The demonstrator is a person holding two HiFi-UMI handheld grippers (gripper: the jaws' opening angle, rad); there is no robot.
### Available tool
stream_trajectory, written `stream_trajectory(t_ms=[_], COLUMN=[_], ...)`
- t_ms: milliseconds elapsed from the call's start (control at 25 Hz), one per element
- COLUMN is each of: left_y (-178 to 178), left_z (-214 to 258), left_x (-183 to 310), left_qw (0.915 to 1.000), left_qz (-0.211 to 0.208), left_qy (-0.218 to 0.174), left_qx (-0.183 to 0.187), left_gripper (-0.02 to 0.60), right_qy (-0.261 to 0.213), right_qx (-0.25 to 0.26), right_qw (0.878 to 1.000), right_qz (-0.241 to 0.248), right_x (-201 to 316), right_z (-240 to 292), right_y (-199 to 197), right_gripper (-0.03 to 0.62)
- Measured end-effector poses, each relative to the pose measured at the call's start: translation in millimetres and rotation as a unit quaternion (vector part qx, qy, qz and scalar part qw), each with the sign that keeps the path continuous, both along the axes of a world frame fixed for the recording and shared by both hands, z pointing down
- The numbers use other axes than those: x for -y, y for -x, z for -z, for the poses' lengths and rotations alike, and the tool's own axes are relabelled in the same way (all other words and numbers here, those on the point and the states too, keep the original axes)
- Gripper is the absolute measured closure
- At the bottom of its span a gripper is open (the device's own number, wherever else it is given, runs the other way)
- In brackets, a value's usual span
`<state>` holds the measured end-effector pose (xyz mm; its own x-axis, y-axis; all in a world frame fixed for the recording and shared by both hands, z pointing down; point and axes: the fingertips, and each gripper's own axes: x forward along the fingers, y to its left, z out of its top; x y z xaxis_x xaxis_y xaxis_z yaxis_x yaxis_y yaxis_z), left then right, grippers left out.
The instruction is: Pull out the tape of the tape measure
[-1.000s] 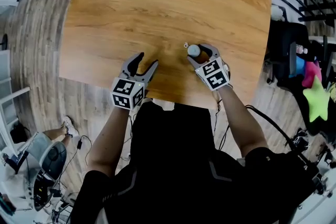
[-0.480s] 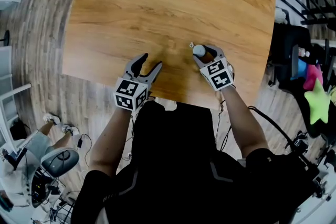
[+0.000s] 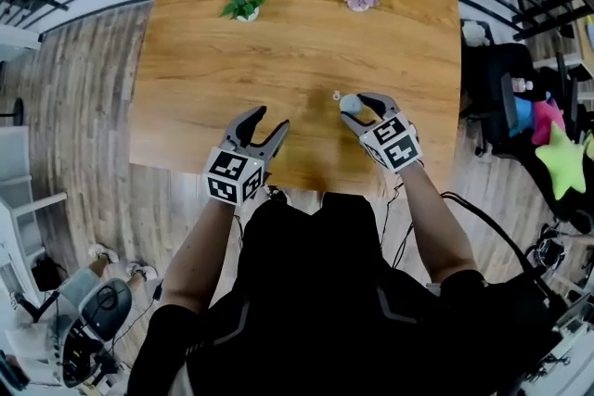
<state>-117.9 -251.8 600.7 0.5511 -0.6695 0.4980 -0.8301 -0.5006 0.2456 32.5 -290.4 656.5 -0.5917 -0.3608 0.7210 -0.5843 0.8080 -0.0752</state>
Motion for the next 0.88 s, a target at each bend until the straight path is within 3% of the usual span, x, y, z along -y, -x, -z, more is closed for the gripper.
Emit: stream_trajectory(t_ms=[240, 520, 640, 880], left_y=[-18, -43, -52, -78], left_z=[52, 113, 136, 169], left_x=[8, 9, 4, -4], left_qw=[0.9959, 0.9802, 0.9707, 0.9427], left_qz=[-0.068, -0.14, -0.175, -0.238], left_qy=[-0.059, -0.137, -0.163, -0.233], left_qx=[-0.009, -0.027, -0.029, 0.022], left_gripper=[0.334, 0.374, 0.374, 0.4], right_qy=[-0.024, -0.065, -0.077, -0.06], right_qx=[0.037, 0.048, 0.059, 0.098], right_qw=[0.999, 0.997, 0.995, 0.993], right_qz=[-0.009, 0.0, -0.002, 0.0], right_x=[-14, -31, -38, -53], right_z=[74, 153, 183, 230], right_y=[7, 15, 15, 11], right_gripper=[0.37, 0.37, 0.37, 0.37])
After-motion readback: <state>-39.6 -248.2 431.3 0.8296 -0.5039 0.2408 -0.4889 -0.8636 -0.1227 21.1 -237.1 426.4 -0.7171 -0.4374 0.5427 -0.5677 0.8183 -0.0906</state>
